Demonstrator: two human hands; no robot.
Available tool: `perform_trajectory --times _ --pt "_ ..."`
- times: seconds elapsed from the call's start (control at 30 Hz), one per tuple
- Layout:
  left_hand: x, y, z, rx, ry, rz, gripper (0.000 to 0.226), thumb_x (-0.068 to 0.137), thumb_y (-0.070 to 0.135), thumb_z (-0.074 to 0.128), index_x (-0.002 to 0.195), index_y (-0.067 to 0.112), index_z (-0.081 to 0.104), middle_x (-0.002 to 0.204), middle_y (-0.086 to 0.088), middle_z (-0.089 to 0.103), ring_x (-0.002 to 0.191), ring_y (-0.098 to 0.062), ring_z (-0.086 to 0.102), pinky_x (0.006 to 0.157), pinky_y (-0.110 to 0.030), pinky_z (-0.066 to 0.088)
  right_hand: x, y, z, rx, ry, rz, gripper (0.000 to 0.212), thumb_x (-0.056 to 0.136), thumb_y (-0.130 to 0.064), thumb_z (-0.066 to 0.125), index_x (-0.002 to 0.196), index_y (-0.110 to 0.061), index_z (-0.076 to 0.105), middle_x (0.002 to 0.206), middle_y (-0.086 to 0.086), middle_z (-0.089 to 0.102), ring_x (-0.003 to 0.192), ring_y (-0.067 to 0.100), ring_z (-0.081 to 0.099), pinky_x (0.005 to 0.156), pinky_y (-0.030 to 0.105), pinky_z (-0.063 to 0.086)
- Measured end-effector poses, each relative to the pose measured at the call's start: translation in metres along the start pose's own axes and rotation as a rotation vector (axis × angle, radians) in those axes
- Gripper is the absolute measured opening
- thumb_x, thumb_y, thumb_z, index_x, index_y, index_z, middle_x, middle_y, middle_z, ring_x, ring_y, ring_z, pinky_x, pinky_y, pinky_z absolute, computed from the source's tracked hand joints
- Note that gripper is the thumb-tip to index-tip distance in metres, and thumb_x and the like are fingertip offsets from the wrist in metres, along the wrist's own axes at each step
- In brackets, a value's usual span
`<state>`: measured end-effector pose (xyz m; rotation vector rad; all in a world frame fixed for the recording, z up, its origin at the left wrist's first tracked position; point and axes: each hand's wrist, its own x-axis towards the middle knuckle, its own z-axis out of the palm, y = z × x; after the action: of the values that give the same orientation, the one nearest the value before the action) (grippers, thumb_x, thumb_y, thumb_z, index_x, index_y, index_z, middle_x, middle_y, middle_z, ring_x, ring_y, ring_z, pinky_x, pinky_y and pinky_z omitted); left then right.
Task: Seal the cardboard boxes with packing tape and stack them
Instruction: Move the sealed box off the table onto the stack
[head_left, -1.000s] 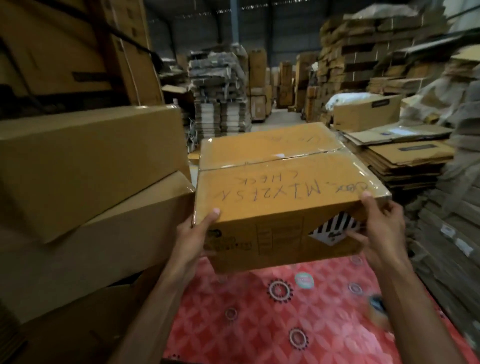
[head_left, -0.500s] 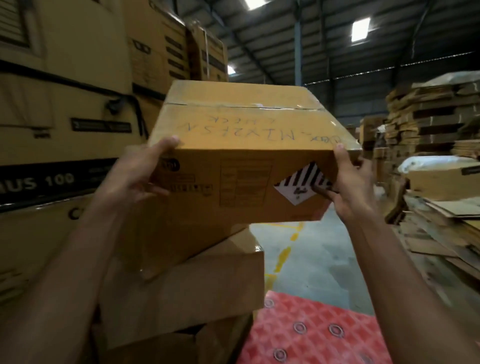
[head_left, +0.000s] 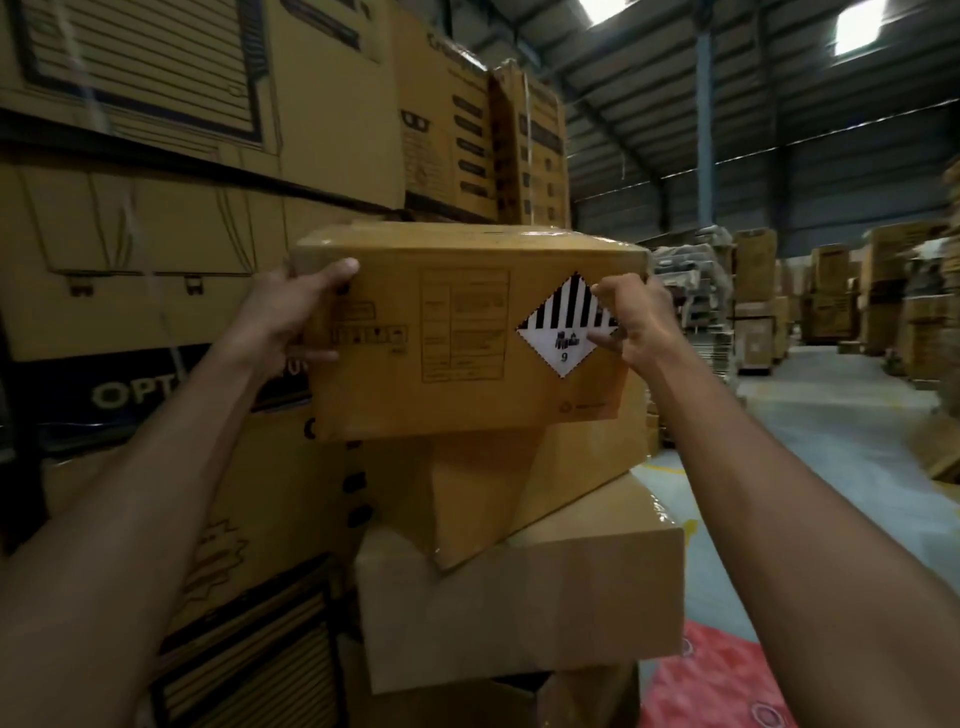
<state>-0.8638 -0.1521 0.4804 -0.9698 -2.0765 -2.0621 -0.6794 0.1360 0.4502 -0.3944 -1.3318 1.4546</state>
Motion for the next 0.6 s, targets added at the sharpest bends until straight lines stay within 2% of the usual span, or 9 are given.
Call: perform_trajectory --times 0.07,0.1,0.17,0.23,0.27,0.3,0.37,0.43,0.6 --pt "0.007 -0.012 0.002 0.029 -0.01 0.092 0.053 0.083 0.045 0.078 0.131 0.033 0.057 0.122 0.008 0.065 0.114 -0.019 0.063 0.071 -0.038 0.062 0.006 0.004 0.009 -0.143 -0.006 -0.05 0.064 0.078 -0.015 0.064 0.14 -0.028 0.05 0.12 0.003 0.063 0.113 0.026 0.062 0.092 0.049 0.057" --pt "0.012 -0.022 0.005 0.044 -0.027 0.137 0.057 0.084 0.04 0.078 0.135 0.034 0.054 0.124 0.01 0.064 0.116 -0.018 0.063 0.077 -0.037 0.06 0.006 0.005 0.014 -0.213 -0.022 -0.08 0.067 0.079 -0.013 0.063 0.143 -0.026 0.049 0.127 0.005 0.062 0.12 0.027 0.059 0.1 0.05 0.052" --pt "0.017 -0.047 0.012 0.121 -0.054 0.205 0.081 0.084 0.033 0.079 0.15 0.044 0.033 0.137 0.01 0.058 0.126 -0.02 0.057 0.093 -0.049 0.055 0.002 0.013 0.026 -0.319 -0.106 -0.132 0.069 0.084 -0.009 0.063 0.15 -0.019 0.043 0.148 0.005 0.051 0.128 0.026 0.055 0.106 0.046 0.049" --pt "0.017 -0.076 0.024 0.353 0.008 0.247 0.107 0.084 0.037 0.078 0.155 0.052 -0.001 0.155 0.005 0.043 0.137 -0.029 0.047 0.104 -0.061 0.045 -0.009 0.033 0.042 -0.482 -0.236 -0.214 0.064 0.092 -0.006 0.061 0.151 -0.018 0.041 0.151 -0.003 0.045 0.113 0.015 0.062 0.09 0.026 0.057" --pt "0.014 -0.089 0.032 0.454 0.058 0.27 0.112 0.087 0.04 0.075 0.154 0.051 -0.013 0.162 0.003 0.033 0.139 -0.032 0.044 0.107 -0.061 0.042 -0.014 0.047 0.048 -0.587 -0.287 -0.265 0.065 0.093 -0.005 0.062 0.152 -0.019 0.039 0.152 -0.006 0.041 0.106 0.009 0.062 0.081 0.018 0.057" --pt "0.01 -0.1 0.04 0.502 0.105 0.312 0.11 0.091 0.042 0.07 0.154 0.047 -0.02 0.166 0.003 0.024 0.141 -0.032 0.042 0.108 -0.058 0.041 -0.016 0.063 0.054 -0.703 -0.312 -0.317 0.072 0.091 -0.005 0.064 0.155 -0.02 0.033 0.159 -0.003 0.034 0.114 0.01 0.059 0.086 0.017 0.054" --pt "0.008 -0.118 0.051 0.501 0.182 0.424 0.098 0.098 0.042 0.06 0.157 0.04 -0.019 0.169 0.003 0.014 0.141 -0.031 0.04 0.105 -0.053 0.042 -0.017 0.09 0.063 -0.895 -0.337 -0.379 0.094 0.088 -0.01 0.068 0.161 -0.028 0.011 0.169 -0.003 0.006 0.151 0.025 0.023 0.116 0.041 0.036" --pt "0.015 -0.131 0.053 0.502 0.228 0.447 0.091 0.101 0.041 0.055 0.158 0.04 -0.015 0.17 0.004 0.01 0.141 -0.032 0.039 0.102 -0.052 0.044 -0.013 0.108 0.066 -0.989 -0.349 -0.369 0.105 0.086 -0.014 0.067 0.16 -0.034 -0.005 0.169 -0.007 -0.012 0.156 0.028 -0.005 0.123 0.056 0.018" --pt "0.042 -0.13 0.054 0.619 0.233 0.277 0.087 0.103 0.04 0.053 0.157 0.042 -0.016 0.17 0.003 0.01 0.14 -0.037 0.04 0.105 -0.056 0.041 -0.011 0.119 0.072 -1.16 -0.414 -0.366 0.101 0.091 -0.013 0.061 0.159 -0.037 -0.01 0.168 -0.004 -0.018 0.155 0.031 -0.011 0.123 0.06 0.016"
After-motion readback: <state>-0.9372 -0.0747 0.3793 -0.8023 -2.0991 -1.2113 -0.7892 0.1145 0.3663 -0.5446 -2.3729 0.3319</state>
